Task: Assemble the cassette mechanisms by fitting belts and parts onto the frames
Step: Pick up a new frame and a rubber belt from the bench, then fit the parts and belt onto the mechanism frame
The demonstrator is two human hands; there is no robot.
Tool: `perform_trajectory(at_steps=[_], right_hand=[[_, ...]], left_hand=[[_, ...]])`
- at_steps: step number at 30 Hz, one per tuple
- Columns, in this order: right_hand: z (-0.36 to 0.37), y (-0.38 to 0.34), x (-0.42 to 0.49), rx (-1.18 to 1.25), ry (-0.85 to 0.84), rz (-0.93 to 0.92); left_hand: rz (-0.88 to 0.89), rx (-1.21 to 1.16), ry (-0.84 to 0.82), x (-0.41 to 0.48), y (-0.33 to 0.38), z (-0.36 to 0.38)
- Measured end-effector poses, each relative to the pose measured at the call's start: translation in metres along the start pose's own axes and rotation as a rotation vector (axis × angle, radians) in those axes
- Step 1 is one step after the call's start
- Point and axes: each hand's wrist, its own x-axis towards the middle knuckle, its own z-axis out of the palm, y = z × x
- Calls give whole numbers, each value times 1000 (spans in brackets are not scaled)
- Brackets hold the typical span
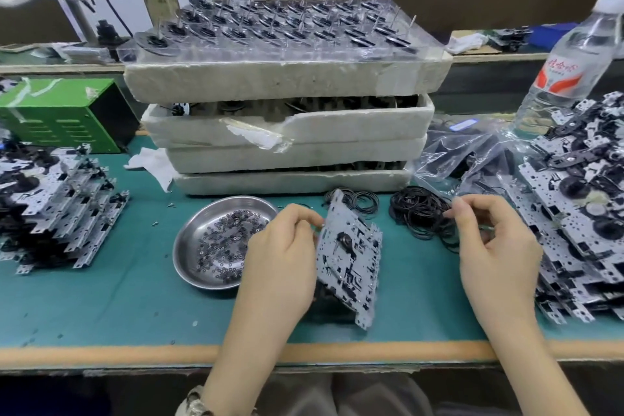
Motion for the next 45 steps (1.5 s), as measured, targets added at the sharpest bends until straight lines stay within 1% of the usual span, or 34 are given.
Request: perform_trajectory(at_steps=[4, 7, 8, 9, 11, 12, 13, 16, 18, 20, 22, 23, 26, 30, 33, 37, 41, 45], right_hand=[[-1, 0, -2, 29, 7, 12], [0, 0, -2, 24, -9, 10], [-1, -1, -3, 22, -17, 8], [0, -1, -2, 20, -23, 1], [0, -1, -4, 3, -34, -12], [0, -2, -4, -1, -40, -19], [0, -2, -4, 0, -47, -28], [1, -4, -3, -4, -54, -72], [1, -5, -3, 1, -55, -80], [0, -4, -3, 20, -56, -71], [0, -3, -3, 39, -57, -61], [0, -3, -3, 45, -56, -58], [0, -3, -3, 50, -56, -57], [1, -5, -2, 47, -58, -72], [0, -4, -2, 39, -59, -79], [0, -4, -1, 45, -57, -71], [0, -5, -1, 42, -64, -68], [0, -4, -1, 26, -71, -68]], left_hand=[[14, 96, -14, -6, -4, 5], [-2, 93, -54, -15, 3, 5], [4, 127, -61, -20, 7, 3], [29, 237, -65, -22, 11, 0], [90, 556, -55, -26, 21, -8], [126, 639, -25, -26, 28, -12], [164, 633, 4, -25, 37, -16], [301, 360, 72, -14, 70, -29], [408, 262, 147, 1, 92, -35], [482, 265, 255, 24, 115, -40], [506, 370, 349, 52, 133, -42], [488, 456, 378, 67, 140, -41], [404, 641, 356, 99, 152, -34], [360, 684, 332, 115, 157, -23], [355, 666, 332, 120, 160, -19], [357, 628, 277, 119, 165, -17], [380, 604, 287, 116, 170, -19], [381, 531, 202, 113, 173, -22]])
